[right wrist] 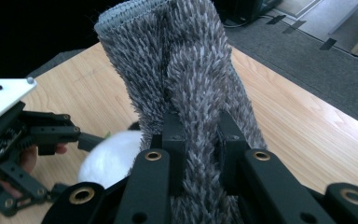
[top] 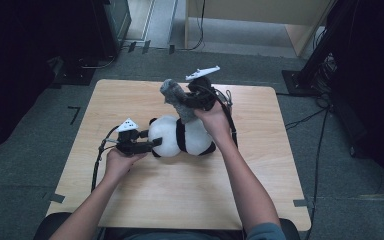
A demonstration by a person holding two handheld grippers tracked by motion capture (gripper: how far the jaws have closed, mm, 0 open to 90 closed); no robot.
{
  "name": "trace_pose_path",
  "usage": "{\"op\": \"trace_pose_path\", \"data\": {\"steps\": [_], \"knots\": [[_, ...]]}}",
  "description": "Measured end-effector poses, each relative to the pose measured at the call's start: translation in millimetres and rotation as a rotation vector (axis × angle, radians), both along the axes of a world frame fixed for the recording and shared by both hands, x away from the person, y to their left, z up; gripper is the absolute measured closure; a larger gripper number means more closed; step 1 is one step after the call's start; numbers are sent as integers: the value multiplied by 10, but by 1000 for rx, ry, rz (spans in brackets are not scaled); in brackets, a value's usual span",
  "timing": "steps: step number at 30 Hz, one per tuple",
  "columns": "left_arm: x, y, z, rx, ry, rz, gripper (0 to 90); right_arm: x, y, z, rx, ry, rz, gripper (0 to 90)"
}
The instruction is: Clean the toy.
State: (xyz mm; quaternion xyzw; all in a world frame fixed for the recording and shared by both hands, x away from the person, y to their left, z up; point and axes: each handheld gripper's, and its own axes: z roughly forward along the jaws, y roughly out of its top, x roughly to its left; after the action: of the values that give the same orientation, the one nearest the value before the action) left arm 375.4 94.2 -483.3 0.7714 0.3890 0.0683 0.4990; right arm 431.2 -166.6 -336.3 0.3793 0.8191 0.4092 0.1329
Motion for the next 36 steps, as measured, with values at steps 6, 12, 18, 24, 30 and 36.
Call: {"op": "trace_pose_path", "data": {"steps": [6, 12, 18, 24, 30, 36], "knots": [[-5, -6, 13, 7, 6, 3, 326, 143, 250, -95, -9, 52, 8, 787], [-14, -20, 33, 21, 5, 5, 349, 165, 482, -115, 27, 71, 44, 786], [-20, -23, 45, 31, 6, 4, 364, 229, 657, -290, 77, 162, 94, 786], [-19, -19, 43, 31, 8, 2, 365, 316, 643, -474, -27, 188, 64, 785], [-15, -19, 45, 29, 11, 2, 366, 352, 428, -455, -67, 186, 26, 783], [-16, -26, 44, 30, 9, -1, 371, 426, 74, -430, -36, 202, -44, 782]]}}
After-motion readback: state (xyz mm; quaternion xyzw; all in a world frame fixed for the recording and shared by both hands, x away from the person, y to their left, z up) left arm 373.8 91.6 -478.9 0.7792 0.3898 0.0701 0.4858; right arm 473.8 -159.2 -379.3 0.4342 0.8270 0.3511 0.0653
